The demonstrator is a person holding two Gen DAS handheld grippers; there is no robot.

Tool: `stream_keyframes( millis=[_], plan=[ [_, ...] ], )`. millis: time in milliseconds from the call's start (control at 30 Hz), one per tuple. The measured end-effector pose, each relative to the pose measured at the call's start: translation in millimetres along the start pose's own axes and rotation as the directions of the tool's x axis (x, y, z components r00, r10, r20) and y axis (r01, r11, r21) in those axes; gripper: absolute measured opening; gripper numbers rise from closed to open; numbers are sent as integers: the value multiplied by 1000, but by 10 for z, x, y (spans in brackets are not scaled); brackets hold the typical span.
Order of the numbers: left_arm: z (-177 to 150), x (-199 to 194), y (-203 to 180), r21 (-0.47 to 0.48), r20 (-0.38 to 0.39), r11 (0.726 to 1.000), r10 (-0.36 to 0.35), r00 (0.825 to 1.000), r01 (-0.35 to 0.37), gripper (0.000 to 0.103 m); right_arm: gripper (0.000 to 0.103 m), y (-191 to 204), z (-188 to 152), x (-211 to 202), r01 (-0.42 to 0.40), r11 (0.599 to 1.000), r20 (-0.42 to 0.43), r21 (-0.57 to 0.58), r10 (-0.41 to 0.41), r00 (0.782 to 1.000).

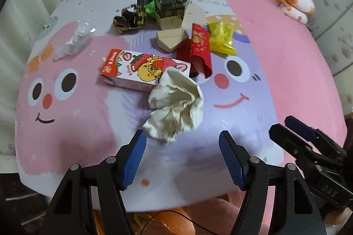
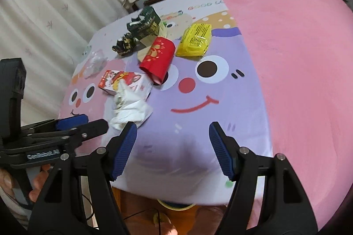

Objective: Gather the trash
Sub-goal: 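Raise both tools back toward the remaining trash on the table, then grasp the white crumpled paper with the left tool while the right tool grasps the red packet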

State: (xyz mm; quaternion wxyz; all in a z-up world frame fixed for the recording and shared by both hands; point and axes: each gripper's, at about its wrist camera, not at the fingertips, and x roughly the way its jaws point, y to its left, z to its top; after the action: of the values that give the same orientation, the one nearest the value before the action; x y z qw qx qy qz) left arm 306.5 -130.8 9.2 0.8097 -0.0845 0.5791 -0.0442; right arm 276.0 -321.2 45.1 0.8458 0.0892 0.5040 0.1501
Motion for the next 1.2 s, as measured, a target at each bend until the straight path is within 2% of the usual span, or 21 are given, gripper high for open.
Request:
stream_keyframes(
  millis=[300, 600, 733, 867, 1067, 1200],
  plan=[
    [301, 642, 35, -113, -66, 991, 70, 995, -77, 69, 66, -136, 483, 502, -92, 993, -92, -69, 86, 992],
    [411, 882, 106, -179, -64, 982, 46, 997, -56, 71, 66, -4, 892, 915, -161, 986, -141, -48, 153, 978],
    [415, 945, 82, -185, -59, 981, 42, 997, -52, 70, 66, 34, 1059, 1101, -176, 984, -157, 1, 174, 972],
    [424, 965, 45, -186, -47, 981, 49, 998, -57, 69, 66, 95, 1222, 1300, -179, 983, -177, 37, 183, 967],
    [369, 941, 54, -209, -32, 977, 43, 999, -49, 65, 66, 203, 1334, 1647, -141, 989, -226, 51, 149, 963],
    [303, 850, 111, -238, -10, 970, 40, 999, -41, 63, 53, 217, 1290, 1768, -127, 991, -249, 48, 135, 959]
  ],
)
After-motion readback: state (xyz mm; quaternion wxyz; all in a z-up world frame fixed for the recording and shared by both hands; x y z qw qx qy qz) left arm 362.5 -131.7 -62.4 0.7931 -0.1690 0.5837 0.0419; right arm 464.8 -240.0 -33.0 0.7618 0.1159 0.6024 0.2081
